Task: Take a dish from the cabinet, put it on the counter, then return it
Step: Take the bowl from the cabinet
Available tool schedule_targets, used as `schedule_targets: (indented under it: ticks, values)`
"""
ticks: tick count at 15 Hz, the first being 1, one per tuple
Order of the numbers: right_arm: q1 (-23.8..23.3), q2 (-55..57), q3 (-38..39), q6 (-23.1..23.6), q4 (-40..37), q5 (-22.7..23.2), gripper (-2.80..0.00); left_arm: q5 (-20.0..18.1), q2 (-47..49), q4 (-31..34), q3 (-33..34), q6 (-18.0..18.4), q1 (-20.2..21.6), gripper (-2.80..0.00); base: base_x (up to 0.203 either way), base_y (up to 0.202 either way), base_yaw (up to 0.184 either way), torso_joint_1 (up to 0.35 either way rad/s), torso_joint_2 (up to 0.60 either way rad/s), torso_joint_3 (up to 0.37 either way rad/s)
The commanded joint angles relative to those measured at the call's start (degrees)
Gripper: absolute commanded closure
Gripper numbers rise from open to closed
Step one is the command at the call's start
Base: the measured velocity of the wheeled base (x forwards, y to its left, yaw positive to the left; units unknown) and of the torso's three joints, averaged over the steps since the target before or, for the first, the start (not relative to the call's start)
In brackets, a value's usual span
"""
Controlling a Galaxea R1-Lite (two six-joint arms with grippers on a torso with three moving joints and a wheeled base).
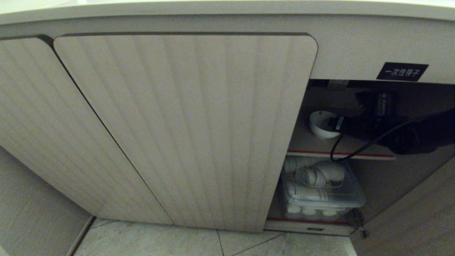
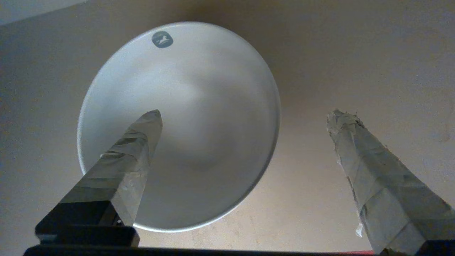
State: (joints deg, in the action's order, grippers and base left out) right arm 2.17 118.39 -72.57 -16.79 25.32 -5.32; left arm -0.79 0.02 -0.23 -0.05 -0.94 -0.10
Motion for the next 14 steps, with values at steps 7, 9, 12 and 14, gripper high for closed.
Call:
schedule_targets:
  ticks: [7,9,12,14]
  values:
    - [0.0,2.3,-6.2,0.0,-5.5,-0.1,-2.8,0.0,0.0,0.0,0.0,0.0,0.1,0.0,0.0,0.0,0.0,0.0,0.0,0.0]
    - [0.0,2.4,-6.2,0.1,-5.5,-0.1,-2.8,0.0,0.0,0.0,0.0,0.0,0.1,0.0,0.0,0.0,0.0,0.0,0.0,0.0]
    - [0.0,2.7,-6.2,-0.9,-5.3,-0.2,-2.8,0.0,0.0,0.0,0.0,0.0,0.0,0.0,0.0,0.0,0.0,0.0,0.0,0.0]
    - [0.0,2.7,-6.3,-2.1,-5.4,-0.3,-2.8,0.1,0.0,0.0,0.0,0.0,0.0,0.0,0.0,0.0,0.0,0.0,0.0,0.0]
